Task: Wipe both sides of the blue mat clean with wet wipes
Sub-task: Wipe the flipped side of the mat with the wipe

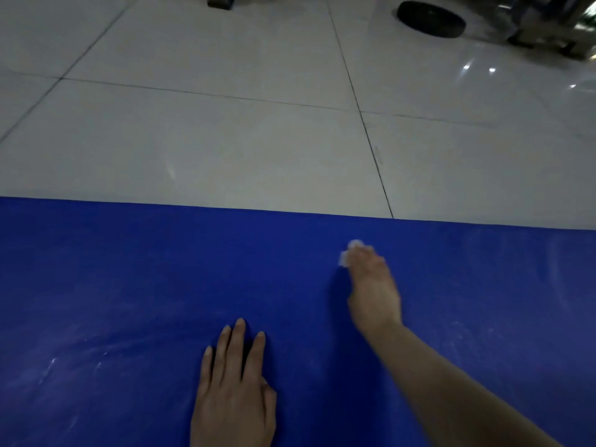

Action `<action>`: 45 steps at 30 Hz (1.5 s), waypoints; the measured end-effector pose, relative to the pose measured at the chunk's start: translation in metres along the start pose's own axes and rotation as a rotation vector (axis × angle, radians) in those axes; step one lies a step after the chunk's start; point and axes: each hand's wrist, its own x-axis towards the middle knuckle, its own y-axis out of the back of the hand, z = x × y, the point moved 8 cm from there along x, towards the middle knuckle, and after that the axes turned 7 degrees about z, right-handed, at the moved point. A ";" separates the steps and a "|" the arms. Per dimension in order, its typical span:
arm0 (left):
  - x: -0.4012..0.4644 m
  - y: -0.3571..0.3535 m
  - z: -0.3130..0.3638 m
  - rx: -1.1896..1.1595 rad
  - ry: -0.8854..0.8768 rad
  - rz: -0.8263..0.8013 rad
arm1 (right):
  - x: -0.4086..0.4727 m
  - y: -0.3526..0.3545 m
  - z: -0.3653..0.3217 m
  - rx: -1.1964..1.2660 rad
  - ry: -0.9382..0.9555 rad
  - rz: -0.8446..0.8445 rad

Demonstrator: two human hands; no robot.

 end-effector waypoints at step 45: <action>0.058 -0.005 -0.021 0.033 0.126 0.017 | 0.061 -0.032 -0.050 0.176 0.142 -0.130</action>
